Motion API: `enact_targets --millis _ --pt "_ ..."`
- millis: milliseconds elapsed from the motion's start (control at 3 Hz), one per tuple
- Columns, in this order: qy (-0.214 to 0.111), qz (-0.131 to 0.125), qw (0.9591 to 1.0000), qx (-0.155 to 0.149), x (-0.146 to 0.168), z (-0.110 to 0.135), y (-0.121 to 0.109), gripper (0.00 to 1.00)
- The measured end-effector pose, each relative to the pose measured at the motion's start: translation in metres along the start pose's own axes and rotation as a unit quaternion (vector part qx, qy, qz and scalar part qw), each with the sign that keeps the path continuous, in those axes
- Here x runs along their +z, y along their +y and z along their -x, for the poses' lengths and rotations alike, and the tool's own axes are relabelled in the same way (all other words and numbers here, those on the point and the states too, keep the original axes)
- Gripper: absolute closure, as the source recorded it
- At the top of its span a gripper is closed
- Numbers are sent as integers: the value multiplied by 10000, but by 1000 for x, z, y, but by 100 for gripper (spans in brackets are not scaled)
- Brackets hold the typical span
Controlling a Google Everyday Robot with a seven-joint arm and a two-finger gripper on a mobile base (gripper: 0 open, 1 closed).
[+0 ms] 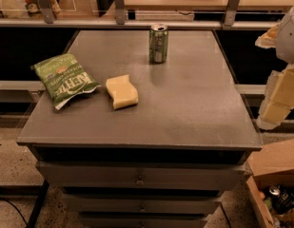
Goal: Move green can near green jalapeno chip bag
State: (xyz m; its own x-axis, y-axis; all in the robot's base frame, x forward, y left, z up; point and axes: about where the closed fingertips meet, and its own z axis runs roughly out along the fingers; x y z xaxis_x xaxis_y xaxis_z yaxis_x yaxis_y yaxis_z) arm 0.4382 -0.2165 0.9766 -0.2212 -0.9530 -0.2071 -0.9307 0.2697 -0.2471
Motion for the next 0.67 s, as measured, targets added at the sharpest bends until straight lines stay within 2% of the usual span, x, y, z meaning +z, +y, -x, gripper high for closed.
enact_targets --millis 333,667 --pt "0 -1 10000 0 0 0 0 0" --pt "-58 -164 9998 -46 -5 9 -11 0"
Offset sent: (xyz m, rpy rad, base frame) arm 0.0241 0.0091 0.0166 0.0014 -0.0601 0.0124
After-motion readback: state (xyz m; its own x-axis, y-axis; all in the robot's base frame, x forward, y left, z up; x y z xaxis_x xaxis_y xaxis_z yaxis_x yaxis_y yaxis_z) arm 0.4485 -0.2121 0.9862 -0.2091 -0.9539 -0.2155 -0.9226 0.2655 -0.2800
